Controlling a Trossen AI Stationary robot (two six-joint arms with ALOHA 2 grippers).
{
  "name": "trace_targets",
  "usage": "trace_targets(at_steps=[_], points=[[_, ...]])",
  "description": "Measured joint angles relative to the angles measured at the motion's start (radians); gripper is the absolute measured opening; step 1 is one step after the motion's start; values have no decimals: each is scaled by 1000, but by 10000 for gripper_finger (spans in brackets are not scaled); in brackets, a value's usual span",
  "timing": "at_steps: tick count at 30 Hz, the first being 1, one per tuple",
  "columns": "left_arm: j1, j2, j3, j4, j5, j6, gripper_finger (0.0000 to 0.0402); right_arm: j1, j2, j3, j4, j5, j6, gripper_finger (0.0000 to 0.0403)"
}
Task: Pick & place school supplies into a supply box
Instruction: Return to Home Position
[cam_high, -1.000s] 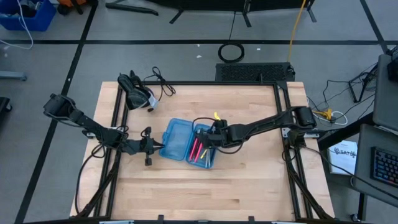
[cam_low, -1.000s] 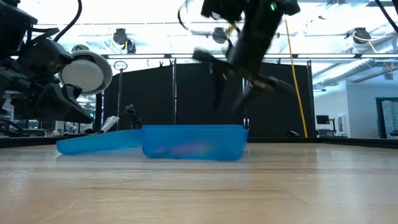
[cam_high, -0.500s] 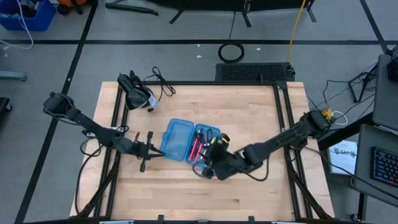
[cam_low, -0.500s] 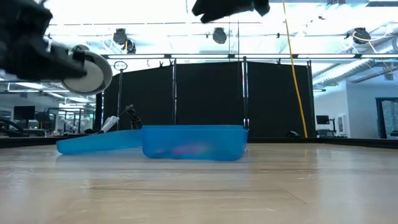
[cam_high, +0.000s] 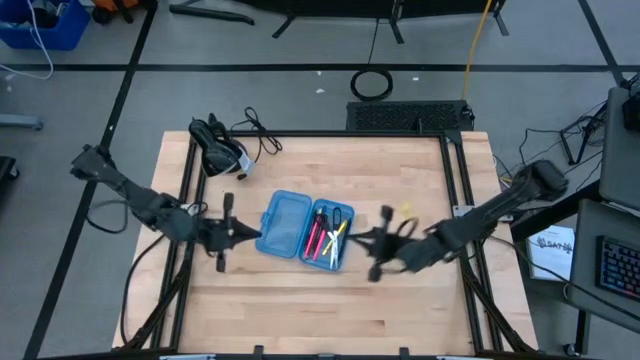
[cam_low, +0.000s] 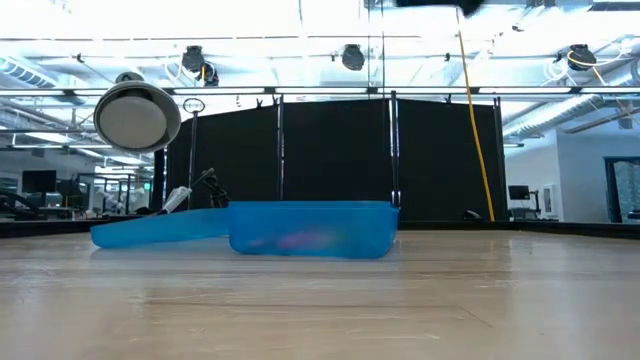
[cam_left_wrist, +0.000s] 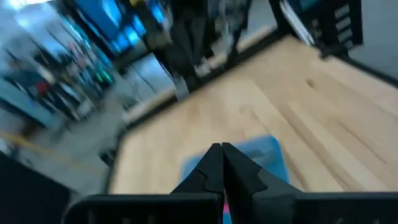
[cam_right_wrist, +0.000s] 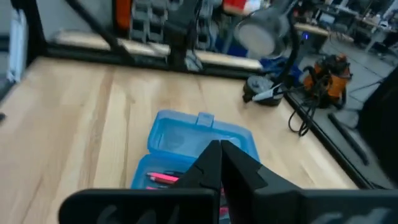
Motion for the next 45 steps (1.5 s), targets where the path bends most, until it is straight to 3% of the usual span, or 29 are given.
trace_targets(at_steps=[7,12,14,20,27,31,45], points=[[46,-143,35,87,39,174,3,-103,-389,-474,390,-130,-4,0],[177,-294,-90,177,198,121,3,-150,-575,-678,477,-204,11,0],[221,-361,-165,188,215,93,3,-151,-626,-726,496,-232,6,0],[290,-558,-426,358,309,44,2,-150,-749,-827,511,-259,-13,0],[303,-723,-689,485,369,5,1,-150,-798,-897,514,-286,-13,0],[299,-745,-689,395,370,-15,1,-150,-799,-935,539,-284,-18,0],[300,-743,-689,336,365,-111,5,-151,-806,-980,660,-282,-72,0]])
